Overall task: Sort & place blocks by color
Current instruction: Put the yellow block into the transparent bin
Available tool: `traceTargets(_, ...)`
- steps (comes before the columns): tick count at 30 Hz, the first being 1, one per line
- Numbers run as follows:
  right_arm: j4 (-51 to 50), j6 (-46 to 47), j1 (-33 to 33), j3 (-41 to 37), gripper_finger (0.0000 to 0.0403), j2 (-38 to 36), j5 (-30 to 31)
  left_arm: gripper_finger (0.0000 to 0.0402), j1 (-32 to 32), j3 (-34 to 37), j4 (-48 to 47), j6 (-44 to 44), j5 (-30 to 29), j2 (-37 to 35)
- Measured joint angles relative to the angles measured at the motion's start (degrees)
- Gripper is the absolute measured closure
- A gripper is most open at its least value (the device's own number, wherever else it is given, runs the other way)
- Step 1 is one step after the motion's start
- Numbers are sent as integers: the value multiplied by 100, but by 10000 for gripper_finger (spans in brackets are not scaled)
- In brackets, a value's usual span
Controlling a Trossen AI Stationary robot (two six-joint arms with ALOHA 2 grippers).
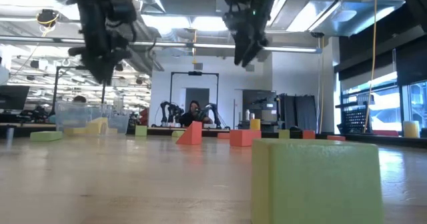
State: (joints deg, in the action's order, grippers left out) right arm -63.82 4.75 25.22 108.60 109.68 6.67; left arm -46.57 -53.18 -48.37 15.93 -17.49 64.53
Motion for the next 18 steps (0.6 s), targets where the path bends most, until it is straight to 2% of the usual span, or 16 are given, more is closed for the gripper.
traceTargets(4, 45, 406, 473, -3, 174, 230, -95, 264, 178, -484, 62, -5, 454, -6)
traceTargets(8, -7, 701, 905, -3, 174, 511, -230, 264, 371, -885, 278, -179, 648, -6)
traceTargets(18, 27, 456, 1277, -7, 175, 1210, -389, 264, 712, -1089, 952, -451, 668, -8)
